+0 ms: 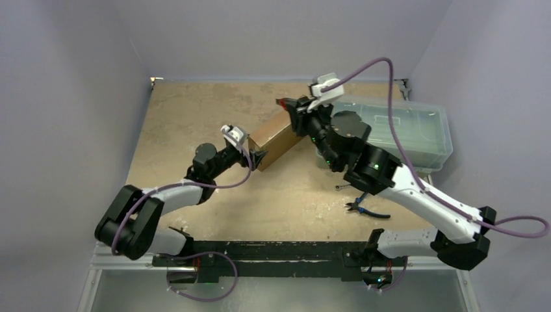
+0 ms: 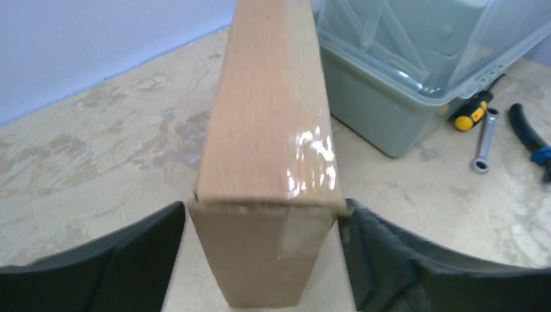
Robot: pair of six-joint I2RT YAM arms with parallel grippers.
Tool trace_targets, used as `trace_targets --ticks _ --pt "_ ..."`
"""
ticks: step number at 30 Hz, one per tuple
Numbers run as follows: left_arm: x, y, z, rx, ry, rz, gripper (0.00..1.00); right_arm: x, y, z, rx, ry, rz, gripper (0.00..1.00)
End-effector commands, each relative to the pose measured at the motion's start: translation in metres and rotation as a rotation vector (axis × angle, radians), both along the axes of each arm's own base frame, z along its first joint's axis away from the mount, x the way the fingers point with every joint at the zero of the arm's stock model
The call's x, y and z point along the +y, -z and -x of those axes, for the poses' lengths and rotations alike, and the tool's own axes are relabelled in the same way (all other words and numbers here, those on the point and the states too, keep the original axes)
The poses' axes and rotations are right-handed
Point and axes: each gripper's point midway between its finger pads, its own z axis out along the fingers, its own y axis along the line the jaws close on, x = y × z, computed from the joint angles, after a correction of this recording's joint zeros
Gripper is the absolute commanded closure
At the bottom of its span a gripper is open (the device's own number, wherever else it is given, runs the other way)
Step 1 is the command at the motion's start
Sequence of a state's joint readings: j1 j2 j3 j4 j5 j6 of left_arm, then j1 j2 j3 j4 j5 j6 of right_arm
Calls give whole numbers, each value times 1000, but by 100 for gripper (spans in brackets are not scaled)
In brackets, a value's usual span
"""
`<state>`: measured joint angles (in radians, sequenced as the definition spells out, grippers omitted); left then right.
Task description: Unpack the express box
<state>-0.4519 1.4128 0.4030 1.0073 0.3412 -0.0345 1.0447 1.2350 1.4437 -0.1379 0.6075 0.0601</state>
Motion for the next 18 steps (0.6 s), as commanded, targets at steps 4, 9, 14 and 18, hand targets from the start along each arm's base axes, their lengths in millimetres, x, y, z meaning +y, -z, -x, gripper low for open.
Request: trace_targets --ticks 4,9,14,18 --pt "2 -52 26 185 37 -22 3 -87 6 15 34 120 -27 100" --pt "12 -128 43 182 -7 141 1 -106 15 30 73 120 -26 100" --pt "-2 -178 5 387 -104 282 5 -135 17 42 110 188 -52 100" --pt "-34 -152 -40 546 -81 177 10 -155 12 53 100 203 -80 100"
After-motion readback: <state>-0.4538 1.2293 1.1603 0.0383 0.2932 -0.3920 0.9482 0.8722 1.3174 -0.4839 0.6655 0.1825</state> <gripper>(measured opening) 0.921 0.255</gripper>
